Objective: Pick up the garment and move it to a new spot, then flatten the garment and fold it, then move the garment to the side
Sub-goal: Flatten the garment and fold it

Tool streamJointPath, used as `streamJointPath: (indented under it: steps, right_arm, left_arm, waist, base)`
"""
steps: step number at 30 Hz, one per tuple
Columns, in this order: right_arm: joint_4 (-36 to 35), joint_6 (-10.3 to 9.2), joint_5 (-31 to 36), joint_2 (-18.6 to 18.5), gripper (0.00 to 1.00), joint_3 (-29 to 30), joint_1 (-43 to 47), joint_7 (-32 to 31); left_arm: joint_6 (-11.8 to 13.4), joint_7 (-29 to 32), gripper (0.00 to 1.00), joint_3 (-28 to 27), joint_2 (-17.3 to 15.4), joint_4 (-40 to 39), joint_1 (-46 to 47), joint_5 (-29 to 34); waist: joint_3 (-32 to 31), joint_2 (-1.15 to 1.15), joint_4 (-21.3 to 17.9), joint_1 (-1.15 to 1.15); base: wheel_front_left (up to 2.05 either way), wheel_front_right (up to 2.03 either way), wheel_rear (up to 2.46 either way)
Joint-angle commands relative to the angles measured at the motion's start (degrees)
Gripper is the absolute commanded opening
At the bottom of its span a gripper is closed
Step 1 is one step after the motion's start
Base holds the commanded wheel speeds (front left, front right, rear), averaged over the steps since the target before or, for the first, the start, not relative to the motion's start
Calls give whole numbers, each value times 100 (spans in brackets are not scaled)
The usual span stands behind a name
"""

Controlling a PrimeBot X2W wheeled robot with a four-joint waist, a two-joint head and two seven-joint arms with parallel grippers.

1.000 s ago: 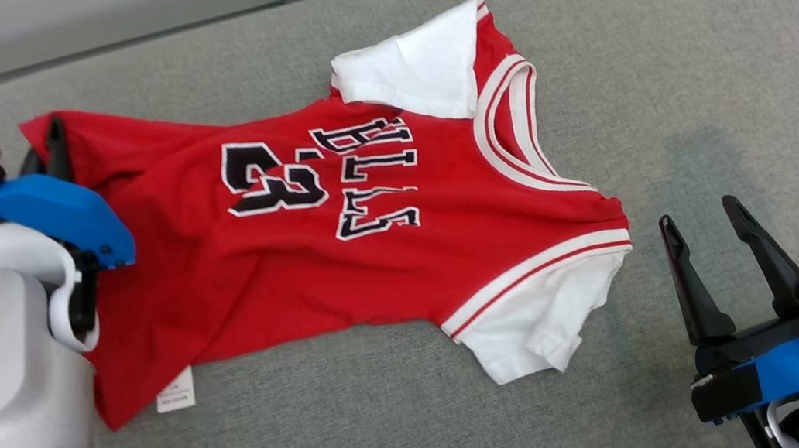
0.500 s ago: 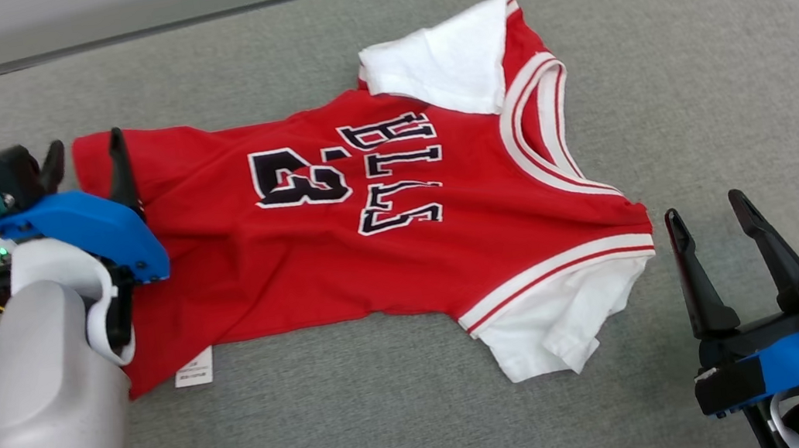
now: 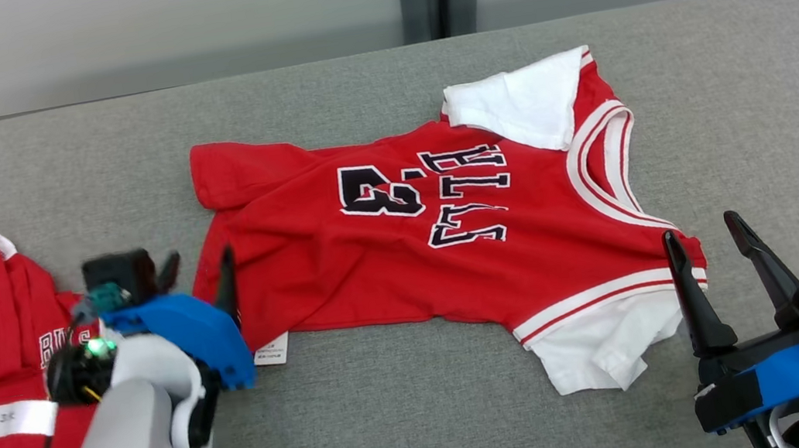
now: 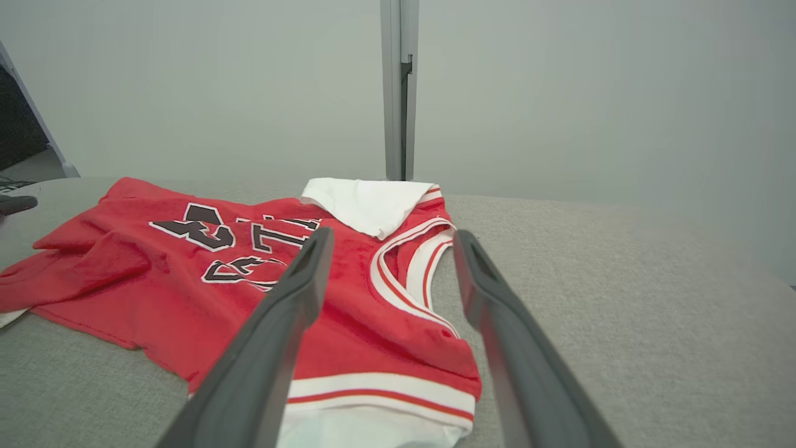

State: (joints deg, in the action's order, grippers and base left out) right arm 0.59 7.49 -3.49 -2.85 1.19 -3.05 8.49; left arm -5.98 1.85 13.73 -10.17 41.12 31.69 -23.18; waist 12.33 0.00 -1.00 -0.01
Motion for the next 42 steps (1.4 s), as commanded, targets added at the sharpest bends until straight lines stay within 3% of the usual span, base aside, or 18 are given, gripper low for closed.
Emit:
streamJointPath:
  steps: [1,2,12,21,33,34,35,36,37,42]
  right_arm:
    - [-30,1,-24,-6,100,7,75,-18]
    - [-43,1,-55,-6,100,-10,80,-19]
    - [4,1,-84,-6,100,-23,49,25]
    - [55,1,-99,-6,100,-47,63,50]
    - [26,1,-63,-6,100,-83,54,28]
    - [25,1,-71,-6,100,-86,60,27]
    - [23,1,-79,-6,100,-90,64,29]
    - [19,1,-87,-6,100,-97,65,31]
    - [14,1,-99,-6,100,-104,61,32]
    - [-29,1,-101,-6,100,-109,38,53]
  left_arm:
    - [-60,501,100,179,-62,-237,-338,-80]
    - [-105,1208,100,318,-173,-635,-625,-267]
    - [78,2414,100,272,-308,-1582,-1110,-705]
    - [515,2755,100,146,-447,-2112,-1367,-724]
    - [314,3178,100,170,-506,-2160,-1326,-1085]
    - [298,3139,93,170,-503,-2157,-1292,-1094]
    - [267,3142,47,177,-484,-2133,-1278,-1132]
    - [238,3113,36,172,-469,-2108,-1261,-1163]
    - [205,3056,0,176,-479,-2096,-1227,-1163]
    - [111,2379,0,-17,-359,-2033,-1017,-1269]
  waist:
    - [-48,0,72,1]
    - [-39,0,87,1]
    - [-15,0,51,1]
    - [-73,0,27,1]
    - [-71,0,-83,1]
    - [-68,0,-90,1]
    - [-66,0,-99,1]
    - [-62,0,-108,1]
    - [-56,0,-120,1]
    - [13,0,-164,1]
  base:
    - [0,0,0]
    - [0,0,0]
    - [0,0,0]
    - [0,0,0]
    - [0,0,0]
    - [0,0,0]
    - [0,0,0]
    - [0,0,0]
    - [0,0,0]
    - [0,0,0]
